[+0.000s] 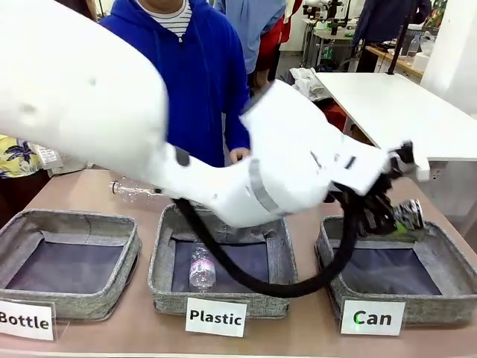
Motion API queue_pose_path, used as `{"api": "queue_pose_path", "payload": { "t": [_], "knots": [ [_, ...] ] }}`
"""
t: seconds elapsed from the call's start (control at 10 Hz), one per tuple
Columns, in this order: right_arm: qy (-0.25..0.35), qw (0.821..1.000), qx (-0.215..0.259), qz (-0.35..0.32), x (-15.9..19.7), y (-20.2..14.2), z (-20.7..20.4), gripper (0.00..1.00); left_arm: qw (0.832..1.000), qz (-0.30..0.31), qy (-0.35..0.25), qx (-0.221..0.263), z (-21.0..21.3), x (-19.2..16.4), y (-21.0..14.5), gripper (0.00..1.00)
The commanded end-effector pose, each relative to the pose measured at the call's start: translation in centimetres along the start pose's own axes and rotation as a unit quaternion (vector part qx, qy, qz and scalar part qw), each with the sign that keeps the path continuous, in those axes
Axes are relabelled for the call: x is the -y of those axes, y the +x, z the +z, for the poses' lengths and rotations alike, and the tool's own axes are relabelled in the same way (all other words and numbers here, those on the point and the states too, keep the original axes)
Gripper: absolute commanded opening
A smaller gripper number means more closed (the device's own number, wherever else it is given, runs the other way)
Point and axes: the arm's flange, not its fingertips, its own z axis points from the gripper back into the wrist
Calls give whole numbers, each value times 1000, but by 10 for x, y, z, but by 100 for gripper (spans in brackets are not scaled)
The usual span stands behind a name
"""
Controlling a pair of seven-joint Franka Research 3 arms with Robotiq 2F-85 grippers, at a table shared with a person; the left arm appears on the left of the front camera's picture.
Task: Sort the can waste into the basket.
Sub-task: Pick up the can waste from the table and place it in the right Fabric basket.
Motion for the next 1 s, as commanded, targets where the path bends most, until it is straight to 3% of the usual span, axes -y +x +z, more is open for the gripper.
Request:
{"api": "queue_pose_path", "payload": {
  "t": [0.0, 0.1, 0.5, 0.6, 0.7, 0.8, 0.9],
  "knots": [
    [-4, 1000, 14, -6, -10, 1, -2, 100, 999, -9, -13, -32, -30, -29, 40, 32],
    [-4, 1000, 14, -6, -10, 1, -2, 100, 998, -8, -42, -37, -39, -28, 39, 32],
    [-4, 1000, 14, -6, -10, 1, -2, 100, 997, -12, -58, -59, -44, -29, 34, 32],
    [-4, 1000, 14, -6, -10, 1, -2, 100, 996, -17, -61, -56, -42, -29, 33, 91],
    [-4, 1000, 14, -6, -10, 1, -2, 100, 996, -22, -61, -59, -39, -28, 34, 91],
    [-4, 1000, 14, -6, -10, 1, -2, 100, 996, -23, -62, -60, -36, -26, 36, 100],
    [-4, 1000, 14, -6, -10, 1, -2, 100, 996, -23, -62, -59, -34, -26, 36, 92]
  ]
}}
